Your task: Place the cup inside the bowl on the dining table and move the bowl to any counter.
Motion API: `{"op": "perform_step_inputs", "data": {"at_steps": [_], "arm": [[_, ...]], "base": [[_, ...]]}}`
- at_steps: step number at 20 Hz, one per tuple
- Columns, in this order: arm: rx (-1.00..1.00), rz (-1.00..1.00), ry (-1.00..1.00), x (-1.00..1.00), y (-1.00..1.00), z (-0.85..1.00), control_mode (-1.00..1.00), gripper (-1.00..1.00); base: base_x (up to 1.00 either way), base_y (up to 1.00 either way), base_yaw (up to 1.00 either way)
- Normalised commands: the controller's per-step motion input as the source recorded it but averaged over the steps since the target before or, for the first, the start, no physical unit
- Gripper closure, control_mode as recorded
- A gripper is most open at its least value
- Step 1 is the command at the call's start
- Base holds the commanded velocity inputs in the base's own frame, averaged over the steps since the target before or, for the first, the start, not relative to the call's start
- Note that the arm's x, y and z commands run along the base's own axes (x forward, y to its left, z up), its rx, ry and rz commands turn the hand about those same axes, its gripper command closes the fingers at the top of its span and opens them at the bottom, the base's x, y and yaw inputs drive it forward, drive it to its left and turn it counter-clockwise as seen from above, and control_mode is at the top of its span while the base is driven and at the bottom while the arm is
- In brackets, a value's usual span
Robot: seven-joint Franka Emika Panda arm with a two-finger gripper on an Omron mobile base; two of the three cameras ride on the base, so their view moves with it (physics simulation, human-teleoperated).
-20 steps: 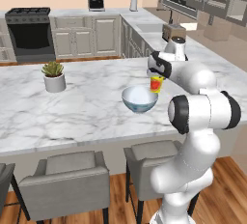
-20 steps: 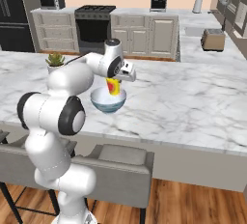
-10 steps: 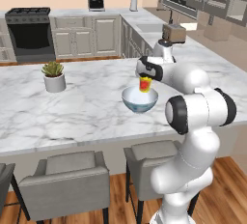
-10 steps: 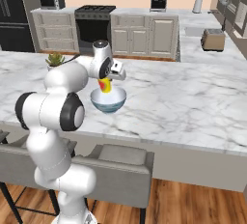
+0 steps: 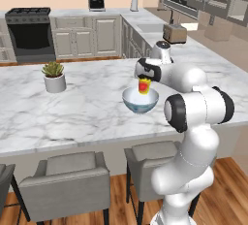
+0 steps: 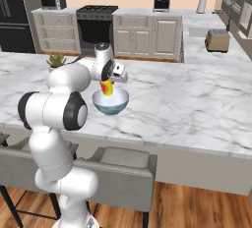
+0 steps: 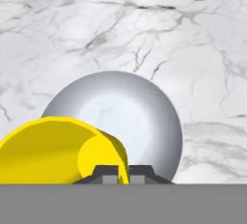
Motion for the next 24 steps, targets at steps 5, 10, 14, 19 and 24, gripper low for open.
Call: {"op": "perform_step_inputs", "data": {"at_steps": [5, 10, 14, 19, 24], "arm": [[0.00, 0.00, 0.00, 0.00, 0.00, -0.39, -1.00, 1.00], [0.00, 0.00, 0.00, 0.04, 0.00, -0.37, -1.00, 1.00], [0.00, 0.00, 0.00, 0.07, 0.00, -0.31, -1.00, 1.00], [0.00, 0.00, 0.00, 0.24, 0.00, -0.15, -1.00, 1.00], [0.00, 0.00, 0.00, 0.36, 0.02, -0.04, -1.00, 1.00]], "base": [[0.00, 0.00, 0.00], [0.00, 0.00, 0.00], [0.00, 0.00, 0.00], [0.00, 0.00, 0.00], [0.00, 0.00, 0.00]]}}
